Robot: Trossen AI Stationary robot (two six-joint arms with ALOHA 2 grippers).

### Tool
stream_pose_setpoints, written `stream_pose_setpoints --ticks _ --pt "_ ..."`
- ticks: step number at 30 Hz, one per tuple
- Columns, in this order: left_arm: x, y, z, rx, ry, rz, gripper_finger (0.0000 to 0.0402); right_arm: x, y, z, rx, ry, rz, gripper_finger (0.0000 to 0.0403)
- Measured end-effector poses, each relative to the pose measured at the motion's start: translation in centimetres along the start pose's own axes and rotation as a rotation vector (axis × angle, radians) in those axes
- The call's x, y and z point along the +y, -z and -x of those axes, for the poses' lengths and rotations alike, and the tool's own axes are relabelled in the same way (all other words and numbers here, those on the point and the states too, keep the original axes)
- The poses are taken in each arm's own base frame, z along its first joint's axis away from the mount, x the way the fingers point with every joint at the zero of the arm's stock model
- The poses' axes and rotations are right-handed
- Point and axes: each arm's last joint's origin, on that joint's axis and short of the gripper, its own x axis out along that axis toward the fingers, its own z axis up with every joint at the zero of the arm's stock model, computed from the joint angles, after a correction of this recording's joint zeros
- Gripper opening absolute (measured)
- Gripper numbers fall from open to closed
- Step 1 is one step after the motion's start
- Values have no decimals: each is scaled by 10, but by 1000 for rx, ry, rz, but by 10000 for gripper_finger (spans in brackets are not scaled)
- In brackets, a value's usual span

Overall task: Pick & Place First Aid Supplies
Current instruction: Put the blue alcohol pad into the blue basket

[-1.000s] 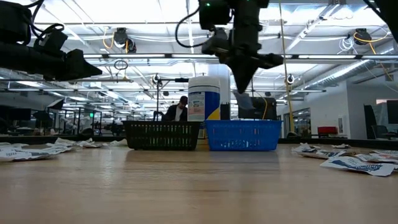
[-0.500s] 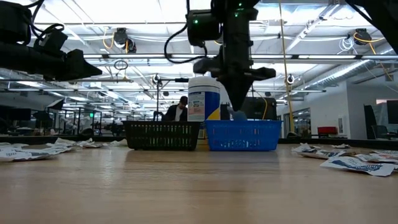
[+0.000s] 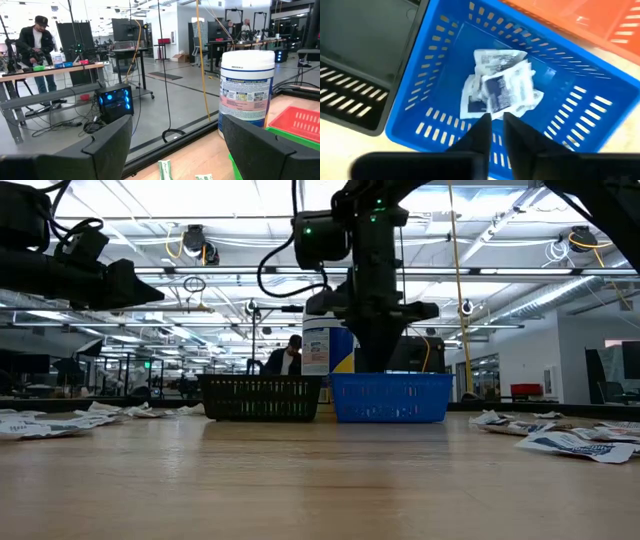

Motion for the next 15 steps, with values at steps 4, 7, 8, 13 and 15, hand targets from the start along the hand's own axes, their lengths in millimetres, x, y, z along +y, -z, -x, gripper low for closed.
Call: stream_pose_setpoints --ticks 4,7,8,13,15 --pt "0 0 0 0 0 0 308 0 0 1 -6 -6 -1 103" --pt "0 0 0 0 0 0 308 0 -1 2 -12 -19 18 133" --pt "0 0 0 0 0 0 308 0 -1 3 -16 -23 21 139" --pt "0 0 0 0 0 0 308 -5 2 12 -12 -14 25 146" --pt "0 0 0 0 0 0 308 -6 2 16 -20 -22 25 143"
